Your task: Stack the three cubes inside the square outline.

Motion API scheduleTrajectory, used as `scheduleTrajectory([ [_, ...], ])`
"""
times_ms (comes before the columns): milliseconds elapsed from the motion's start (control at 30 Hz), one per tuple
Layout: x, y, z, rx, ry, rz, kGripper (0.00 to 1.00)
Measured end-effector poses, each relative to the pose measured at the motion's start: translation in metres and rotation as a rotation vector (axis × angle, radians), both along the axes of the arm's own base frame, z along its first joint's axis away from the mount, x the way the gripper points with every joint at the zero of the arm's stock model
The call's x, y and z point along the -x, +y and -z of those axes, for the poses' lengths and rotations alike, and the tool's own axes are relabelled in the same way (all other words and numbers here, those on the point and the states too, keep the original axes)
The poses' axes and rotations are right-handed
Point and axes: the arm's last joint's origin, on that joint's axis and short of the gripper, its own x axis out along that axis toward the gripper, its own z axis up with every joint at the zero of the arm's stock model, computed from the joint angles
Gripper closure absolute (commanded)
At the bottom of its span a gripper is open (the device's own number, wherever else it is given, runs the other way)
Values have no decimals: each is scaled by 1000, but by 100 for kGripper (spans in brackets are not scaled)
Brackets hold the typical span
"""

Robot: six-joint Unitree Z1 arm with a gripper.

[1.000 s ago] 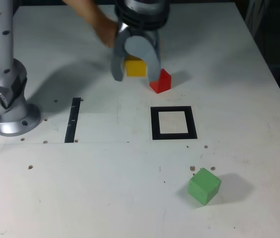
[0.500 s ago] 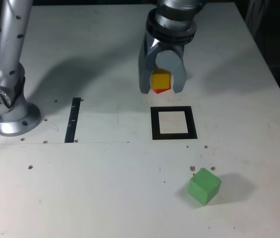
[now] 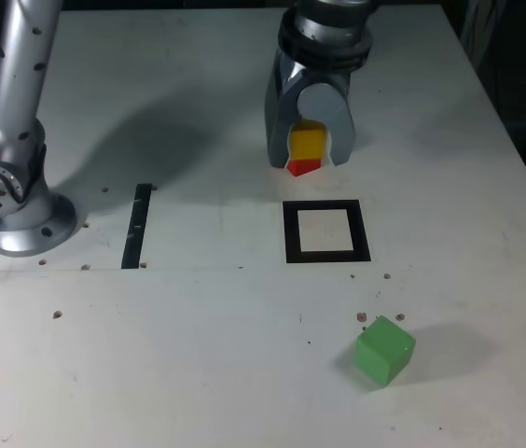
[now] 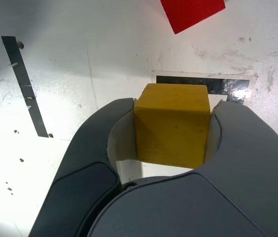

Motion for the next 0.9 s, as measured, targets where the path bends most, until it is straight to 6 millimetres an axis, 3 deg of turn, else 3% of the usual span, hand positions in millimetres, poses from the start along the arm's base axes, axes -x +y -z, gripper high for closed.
scheduleTrajectory([
  [500,-11,-3,3,7,-37,19,83],
  [900,-37,-38,27,18,-52,78,83],
])
